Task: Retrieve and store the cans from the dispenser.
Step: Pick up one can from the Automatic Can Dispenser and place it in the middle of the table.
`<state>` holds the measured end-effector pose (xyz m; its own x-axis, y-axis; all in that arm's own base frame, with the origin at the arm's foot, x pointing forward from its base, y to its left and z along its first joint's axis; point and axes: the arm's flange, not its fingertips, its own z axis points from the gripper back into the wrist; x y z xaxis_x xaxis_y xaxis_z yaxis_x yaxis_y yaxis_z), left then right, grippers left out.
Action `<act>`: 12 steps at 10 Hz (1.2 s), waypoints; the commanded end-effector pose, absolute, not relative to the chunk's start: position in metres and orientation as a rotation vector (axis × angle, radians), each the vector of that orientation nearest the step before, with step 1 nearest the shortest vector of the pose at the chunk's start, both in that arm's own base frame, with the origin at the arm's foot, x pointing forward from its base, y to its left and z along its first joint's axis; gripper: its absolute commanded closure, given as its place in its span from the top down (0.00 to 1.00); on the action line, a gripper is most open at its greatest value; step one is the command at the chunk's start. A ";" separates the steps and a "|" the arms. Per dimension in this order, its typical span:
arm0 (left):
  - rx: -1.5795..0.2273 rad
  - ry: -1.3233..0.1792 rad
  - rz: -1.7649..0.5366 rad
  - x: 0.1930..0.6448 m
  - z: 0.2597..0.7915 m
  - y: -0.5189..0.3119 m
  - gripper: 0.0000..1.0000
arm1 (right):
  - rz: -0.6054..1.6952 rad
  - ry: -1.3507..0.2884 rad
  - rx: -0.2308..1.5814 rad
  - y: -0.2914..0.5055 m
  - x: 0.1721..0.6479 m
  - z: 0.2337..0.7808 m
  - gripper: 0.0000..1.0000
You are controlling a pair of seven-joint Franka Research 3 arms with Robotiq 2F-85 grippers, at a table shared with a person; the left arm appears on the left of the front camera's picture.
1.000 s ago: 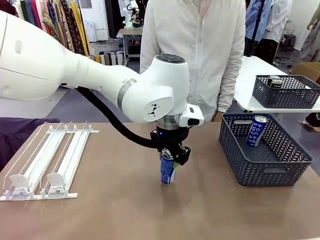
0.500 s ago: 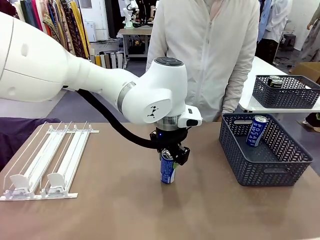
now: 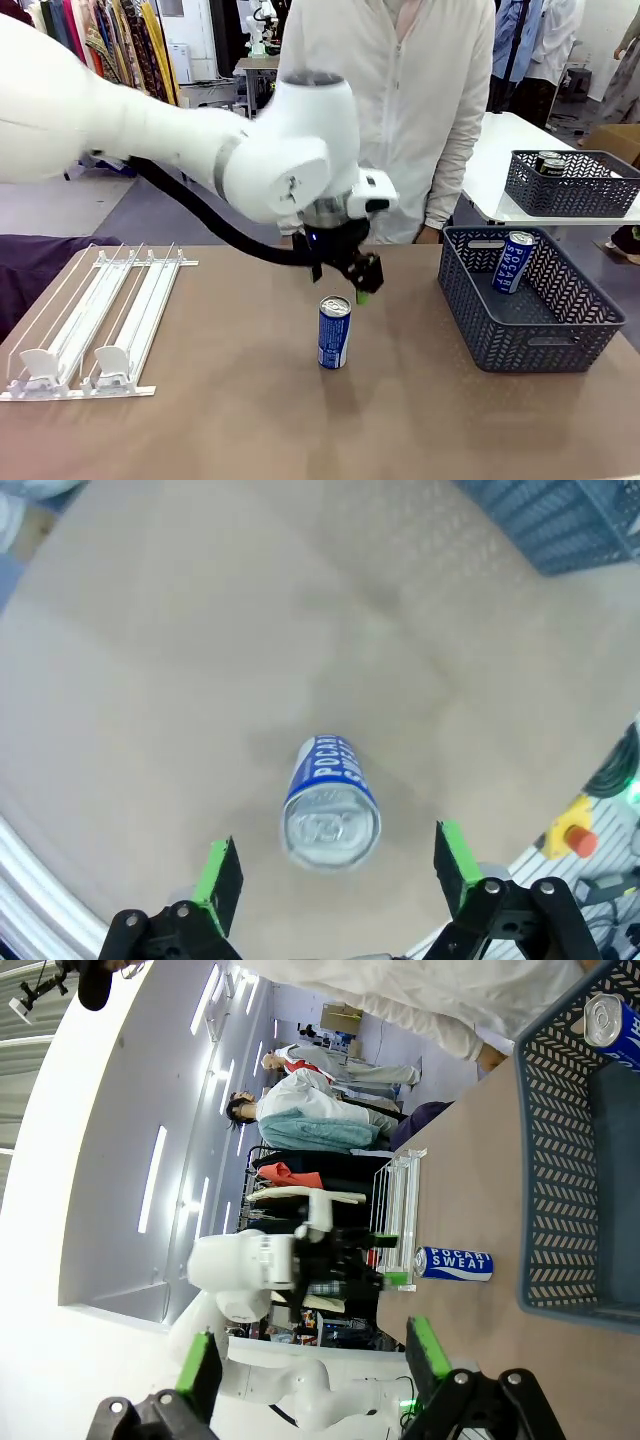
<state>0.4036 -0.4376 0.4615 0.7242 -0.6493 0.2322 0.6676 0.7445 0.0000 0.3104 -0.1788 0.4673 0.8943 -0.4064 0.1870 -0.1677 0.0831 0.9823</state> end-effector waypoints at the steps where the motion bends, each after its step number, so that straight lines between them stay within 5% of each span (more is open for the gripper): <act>1: -0.175 -0.309 -0.680 0.377 0.518 -0.376 1.00 | -0.163 -0.486 1.482 -0.180 0.310 0.468 1.00; 3: -0.306 -0.262 -0.589 0.360 0.578 -0.289 1.00 | -0.163 -0.486 1.482 -0.180 0.310 0.468 1.00; 7: -0.521 -0.286 -0.243 0.332 0.615 -0.056 1.00 | -0.163 -0.486 1.482 -0.180 0.310 0.468 1.00; 12: -1.081 -0.289 0.066 0.282 0.541 0.181 1.00 | -0.163 -0.486 1.482 -0.180 0.310 0.468 1.00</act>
